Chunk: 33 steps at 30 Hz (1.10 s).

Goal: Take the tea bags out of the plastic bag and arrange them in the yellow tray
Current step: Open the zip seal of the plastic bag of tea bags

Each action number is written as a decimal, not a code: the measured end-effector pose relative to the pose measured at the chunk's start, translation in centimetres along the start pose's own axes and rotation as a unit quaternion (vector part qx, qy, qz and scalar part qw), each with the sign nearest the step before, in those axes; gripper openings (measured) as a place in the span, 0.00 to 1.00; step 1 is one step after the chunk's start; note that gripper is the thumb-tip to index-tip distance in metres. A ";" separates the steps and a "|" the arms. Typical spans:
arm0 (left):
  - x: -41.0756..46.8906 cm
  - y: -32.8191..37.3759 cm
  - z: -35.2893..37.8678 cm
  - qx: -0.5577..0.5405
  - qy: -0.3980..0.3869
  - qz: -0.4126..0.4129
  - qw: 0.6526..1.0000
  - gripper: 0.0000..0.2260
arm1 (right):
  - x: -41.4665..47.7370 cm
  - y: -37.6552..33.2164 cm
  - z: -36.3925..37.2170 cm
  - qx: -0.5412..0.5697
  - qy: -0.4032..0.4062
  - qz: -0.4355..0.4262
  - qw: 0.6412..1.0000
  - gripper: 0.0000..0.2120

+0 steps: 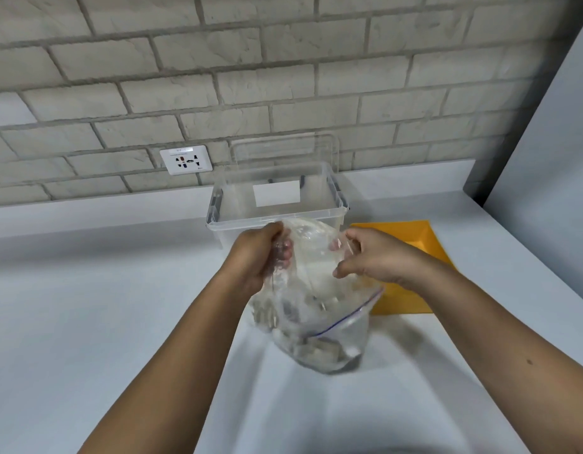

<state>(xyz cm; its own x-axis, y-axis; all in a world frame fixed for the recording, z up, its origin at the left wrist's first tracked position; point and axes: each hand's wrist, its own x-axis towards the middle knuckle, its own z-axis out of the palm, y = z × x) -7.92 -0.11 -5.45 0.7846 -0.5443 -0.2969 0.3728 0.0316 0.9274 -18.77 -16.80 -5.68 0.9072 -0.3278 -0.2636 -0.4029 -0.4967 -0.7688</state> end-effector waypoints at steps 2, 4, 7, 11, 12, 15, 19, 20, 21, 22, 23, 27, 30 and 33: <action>0.0 -0.1 -0.4 -0.135 0.010 -0.005 0.991 0.17 | -0.1 -0.4 0.0 -0.050 0.038 -0.008 0.998 0.16; 0.0 -0.6 -0.8 -0.208 0.024 0.002 0.978 0.16 | 0.0 -0.2 0.2 -0.070 0.089 -0.027 0.993 0.14; -0.3 -2.0 -1.5 -0.287 0.023 -0.014 0.958 0.15 | 0.1 0.3 0.8 -0.011 0.112 -0.027 0.993 0.18; -0.6 -3.6 -1.8 -0.372 0.013 -0.044 0.927 0.13 | 0.3 0.2 1.5 0.369 0.018 0.036 0.929 0.15; -0.6 -4.1 -1.7 -0.385 0.015 -0.051 0.921 0.13 | 0.5 0.4 1.5 0.444 -0.011 0.059 0.894 0.15; -0.6 -5.3 -1.3 -0.407 0.013 -0.074 0.910 0.14 | 1.0 0.8 1.7 0.579 -0.087 0.121 0.801 0.17; -0.3 -7.2 -1.6 -0.431 0.016 -0.093 0.898 0.17 | 1.6 2.1 2.3 0.650 -0.092 0.137 0.742 0.14; -0.1 -7.8 -2.2 -0.440 0.012 -0.101 0.892 0.15 | 1.7 2.5 2.4 0.657 -0.092 0.140 0.735 0.14; 0.1 -8.3 -2.9 -0.462 -0.006 -0.110 0.880 0.13 | 1.6 3.0 2.4 0.662 -0.095 0.145 0.729 0.14; 0.3 -8.8 -3.7 -0.488 -0.031 -0.119 0.864 0.12 | 1.6 3.3 2.5 0.666 -0.099 0.154 0.724 0.13; 0.5 -9.0 -4.5 -0.506 -0.057 -0.131 0.850 0.13 | 1.6 3.6 2.5 0.667 -0.101 0.162 0.721 0.13; 0.1 -8.3 -6.7 -0.349 -0.048 -0.166 0.921 0.15 | 2.0 4.7 1.9 0.619 -0.105 0.185 0.756 0.06; -0.4 -7.2 -6.9 -0.070 0.053 -0.127 0.988 0.09 | 2.6 5.3 1.8 0.609 -0.112 0.192 0.761 0.07; -1.0 -6.0 -5.9 0.148 0.161 0.057 0.974 0.06 | 3.1 5.1 2.1 0.562 -0.116 0.182 0.798 0.04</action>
<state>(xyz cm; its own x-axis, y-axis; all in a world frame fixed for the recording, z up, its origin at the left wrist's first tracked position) -7.97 5.21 -12.08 0.9451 -0.2582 -0.2000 0.1525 -0.1928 0.9693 -17.80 -18.66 -11.65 0.8051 -0.0632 -0.5898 -0.4005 0.6755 -0.6191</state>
